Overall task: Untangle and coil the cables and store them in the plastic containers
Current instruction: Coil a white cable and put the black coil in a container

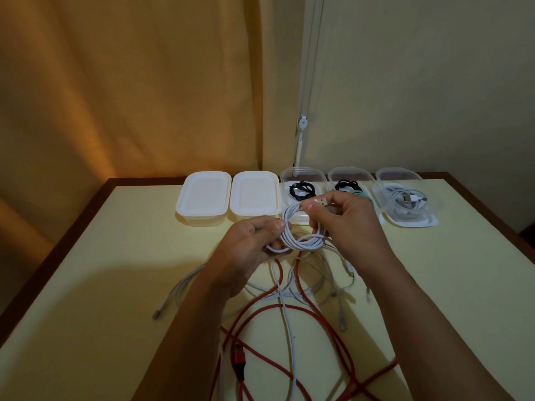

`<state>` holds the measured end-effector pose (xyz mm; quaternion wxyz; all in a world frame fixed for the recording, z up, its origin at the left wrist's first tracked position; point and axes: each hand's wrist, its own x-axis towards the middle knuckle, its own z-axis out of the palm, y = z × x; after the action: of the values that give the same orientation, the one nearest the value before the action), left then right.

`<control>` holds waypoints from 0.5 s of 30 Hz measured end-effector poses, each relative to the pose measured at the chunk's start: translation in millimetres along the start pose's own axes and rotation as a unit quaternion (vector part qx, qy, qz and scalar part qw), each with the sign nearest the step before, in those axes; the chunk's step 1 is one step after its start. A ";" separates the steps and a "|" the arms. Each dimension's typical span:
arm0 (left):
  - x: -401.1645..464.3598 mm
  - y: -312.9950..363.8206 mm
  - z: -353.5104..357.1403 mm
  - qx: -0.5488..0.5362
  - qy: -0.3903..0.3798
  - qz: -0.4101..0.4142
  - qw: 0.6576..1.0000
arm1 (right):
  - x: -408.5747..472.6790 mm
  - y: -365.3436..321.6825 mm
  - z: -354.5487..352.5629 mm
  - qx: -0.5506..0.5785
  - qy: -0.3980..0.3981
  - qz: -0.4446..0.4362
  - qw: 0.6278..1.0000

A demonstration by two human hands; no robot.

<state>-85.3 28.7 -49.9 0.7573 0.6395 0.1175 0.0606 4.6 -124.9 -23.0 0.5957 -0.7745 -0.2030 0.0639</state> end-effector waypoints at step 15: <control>0.1 -3.5 11.4 0.373 0.220 0.019 0.901 | 1.5 8.1 -4.2 -0.031 -0.062 -0.003 0.998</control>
<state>-82.5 17.3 -51.5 0.4167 0.8480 0.2828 0.1655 9.3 -129.8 -29.2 0.5577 -0.7868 -0.2436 0.1032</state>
